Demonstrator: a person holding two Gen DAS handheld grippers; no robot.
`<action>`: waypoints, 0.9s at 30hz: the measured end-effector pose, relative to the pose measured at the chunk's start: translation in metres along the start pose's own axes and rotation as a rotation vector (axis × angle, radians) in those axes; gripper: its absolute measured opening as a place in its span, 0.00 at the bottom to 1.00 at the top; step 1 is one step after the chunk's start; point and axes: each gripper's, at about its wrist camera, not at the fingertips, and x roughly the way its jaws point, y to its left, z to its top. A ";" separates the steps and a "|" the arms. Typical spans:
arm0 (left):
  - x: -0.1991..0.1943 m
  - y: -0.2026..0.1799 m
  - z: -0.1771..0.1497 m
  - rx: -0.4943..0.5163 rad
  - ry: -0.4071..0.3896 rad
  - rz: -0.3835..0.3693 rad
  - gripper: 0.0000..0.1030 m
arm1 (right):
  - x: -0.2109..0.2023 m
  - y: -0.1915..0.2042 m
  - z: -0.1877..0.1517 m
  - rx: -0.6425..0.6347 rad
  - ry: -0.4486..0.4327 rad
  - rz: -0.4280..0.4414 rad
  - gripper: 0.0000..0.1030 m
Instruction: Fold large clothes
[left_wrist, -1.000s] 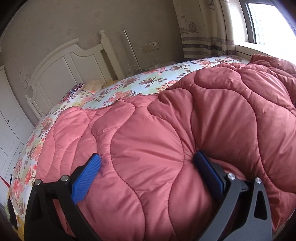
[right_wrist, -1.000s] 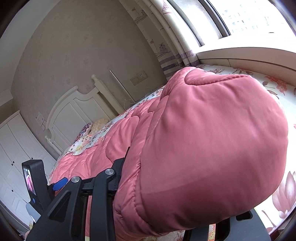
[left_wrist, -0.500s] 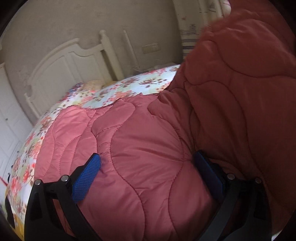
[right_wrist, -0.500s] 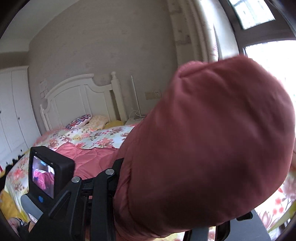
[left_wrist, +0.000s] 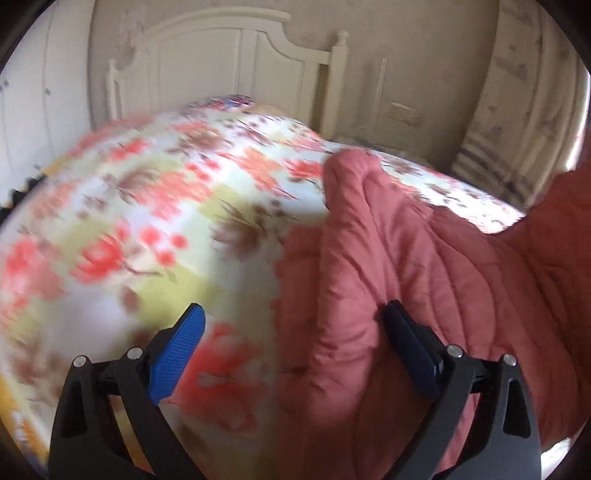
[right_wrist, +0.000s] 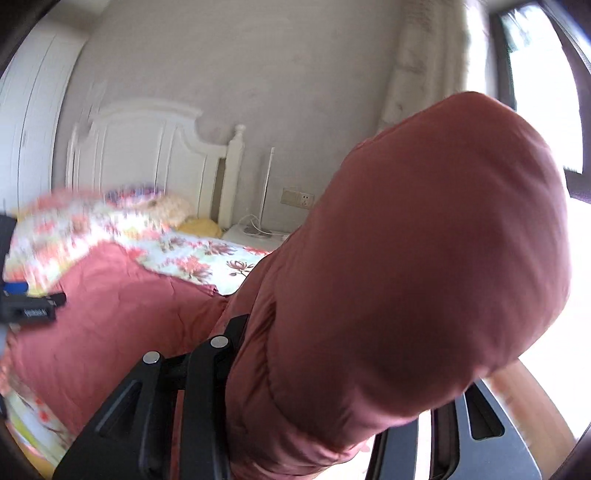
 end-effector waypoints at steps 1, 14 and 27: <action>0.001 -0.002 -0.001 0.002 -0.007 -0.007 0.94 | 0.000 0.017 0.005 -0.069 -0.004 -0.016 0.43; -0.036 0.082 0.007 -0.192 -0.051 -0.168 0.92 | 0.020 0.205 -0.069 -0.860 -0.073 -0.003 0.44; 0.010 0.037 0.057 -0.292 0.257 -0.744 0.98 | 0.010 0.176 -0.082 -0.767 -0.191 -0.007 0.44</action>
